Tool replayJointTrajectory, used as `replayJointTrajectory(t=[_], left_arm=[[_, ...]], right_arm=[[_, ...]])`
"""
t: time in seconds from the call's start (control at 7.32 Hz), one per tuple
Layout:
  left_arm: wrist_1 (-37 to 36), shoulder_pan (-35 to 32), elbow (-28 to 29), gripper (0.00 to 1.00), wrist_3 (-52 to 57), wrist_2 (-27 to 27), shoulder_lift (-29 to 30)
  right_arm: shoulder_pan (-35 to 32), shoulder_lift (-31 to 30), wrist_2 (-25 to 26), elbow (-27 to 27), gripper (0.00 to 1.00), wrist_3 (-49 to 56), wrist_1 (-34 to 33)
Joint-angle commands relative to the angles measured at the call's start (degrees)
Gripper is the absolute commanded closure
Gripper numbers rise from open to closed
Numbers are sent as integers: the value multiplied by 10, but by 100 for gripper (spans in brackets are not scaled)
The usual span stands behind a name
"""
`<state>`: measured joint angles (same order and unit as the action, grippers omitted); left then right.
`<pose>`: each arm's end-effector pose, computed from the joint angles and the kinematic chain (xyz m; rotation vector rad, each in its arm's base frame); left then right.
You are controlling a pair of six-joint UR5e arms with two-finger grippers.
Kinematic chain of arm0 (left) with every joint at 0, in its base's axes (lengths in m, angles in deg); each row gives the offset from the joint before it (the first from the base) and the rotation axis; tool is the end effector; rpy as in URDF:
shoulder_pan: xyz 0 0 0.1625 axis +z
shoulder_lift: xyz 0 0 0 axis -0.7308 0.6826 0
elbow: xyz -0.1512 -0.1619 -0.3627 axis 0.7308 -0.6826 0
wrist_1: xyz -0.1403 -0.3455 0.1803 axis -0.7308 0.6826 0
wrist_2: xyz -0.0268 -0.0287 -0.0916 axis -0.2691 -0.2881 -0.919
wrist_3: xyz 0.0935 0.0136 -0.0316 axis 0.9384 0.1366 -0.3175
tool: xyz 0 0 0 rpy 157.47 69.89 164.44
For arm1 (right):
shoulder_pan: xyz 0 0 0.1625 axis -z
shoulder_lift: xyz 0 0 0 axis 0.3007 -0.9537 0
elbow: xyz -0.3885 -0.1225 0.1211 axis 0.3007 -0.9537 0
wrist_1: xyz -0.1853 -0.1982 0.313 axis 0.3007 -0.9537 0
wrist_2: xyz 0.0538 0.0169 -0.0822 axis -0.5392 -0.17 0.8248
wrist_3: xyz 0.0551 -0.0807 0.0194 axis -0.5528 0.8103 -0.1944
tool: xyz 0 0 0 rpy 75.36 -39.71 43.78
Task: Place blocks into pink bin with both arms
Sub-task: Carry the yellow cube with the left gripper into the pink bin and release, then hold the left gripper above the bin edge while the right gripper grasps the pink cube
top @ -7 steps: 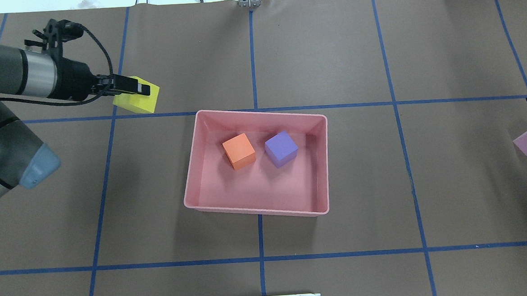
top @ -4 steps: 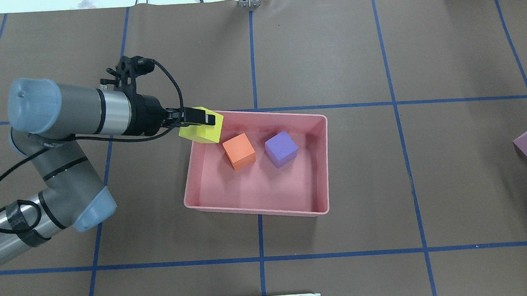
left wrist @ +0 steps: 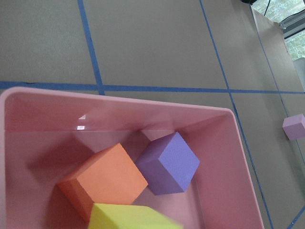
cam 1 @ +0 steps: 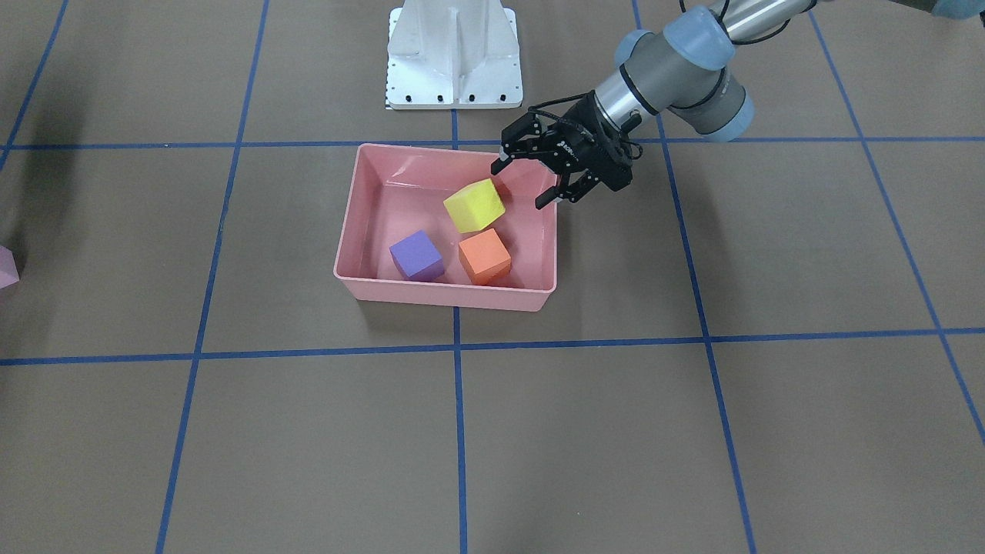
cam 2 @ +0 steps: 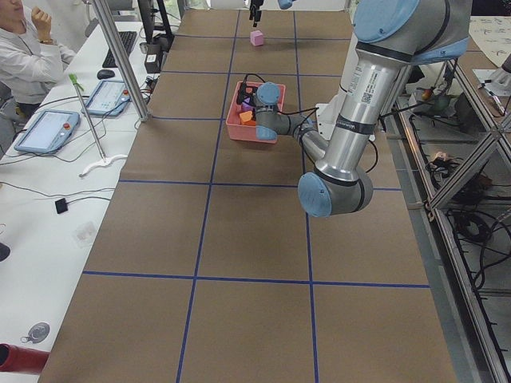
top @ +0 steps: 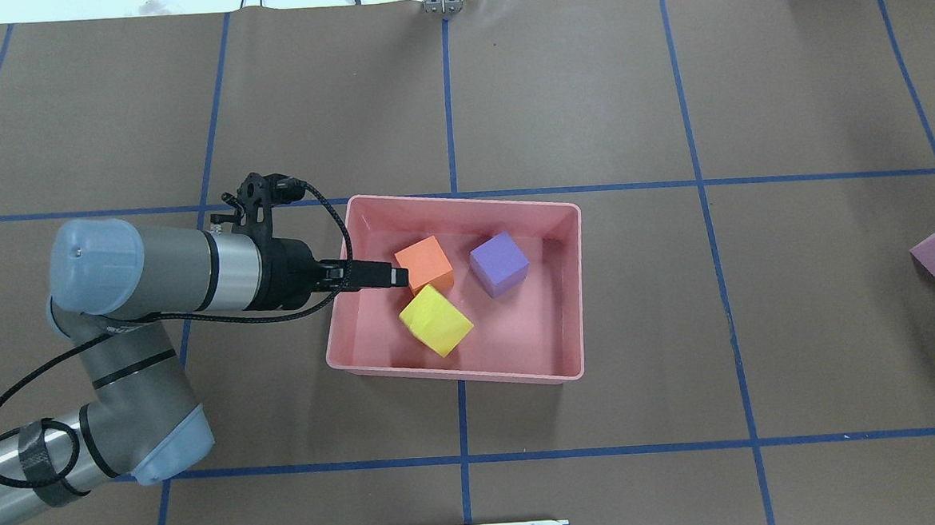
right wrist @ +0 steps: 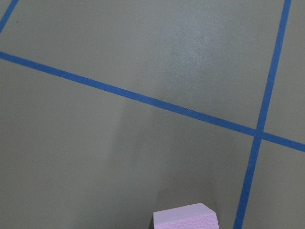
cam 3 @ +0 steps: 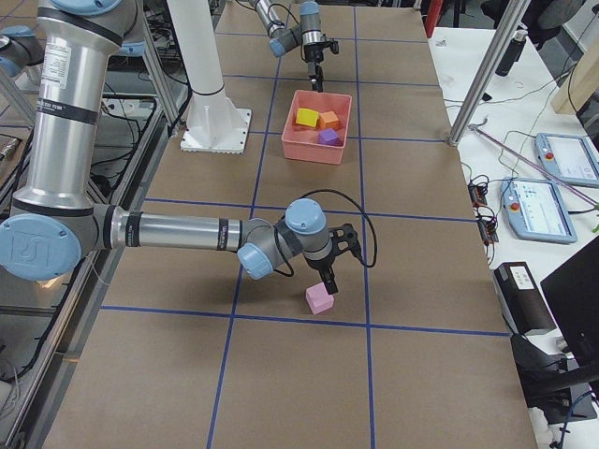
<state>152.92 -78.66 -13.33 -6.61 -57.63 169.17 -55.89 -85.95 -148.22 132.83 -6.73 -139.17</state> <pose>0.4464 -0.3900 0.2677 0.3427 1.5107 0.0654 -0.0523 -0.4269 0.6322 0.3460 -0.7692 -0.2194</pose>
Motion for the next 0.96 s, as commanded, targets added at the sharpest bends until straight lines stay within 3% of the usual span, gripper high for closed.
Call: replayJointTrajectory(t=[0.0,0.27,0.41,0.55,0.82], left_arm=[[-4,-26,-48,0,38,-46,-73],[-3,-30,-58,0,44,-49,-86],[-3,-30,-58,0,45,-49,-86],[-3,-30,-58,0,45,-49,-86],[-3,-30,-58,0,45,-48,-86]], right_arm=[[0,-11,2,-11,0,41,5],[1,-10,2,-33,0,46,33],[2,-6,2,-80,0,40,97],[3,-2,1,-96,0,30,119],[10,2,1,-98,0,3,120]])
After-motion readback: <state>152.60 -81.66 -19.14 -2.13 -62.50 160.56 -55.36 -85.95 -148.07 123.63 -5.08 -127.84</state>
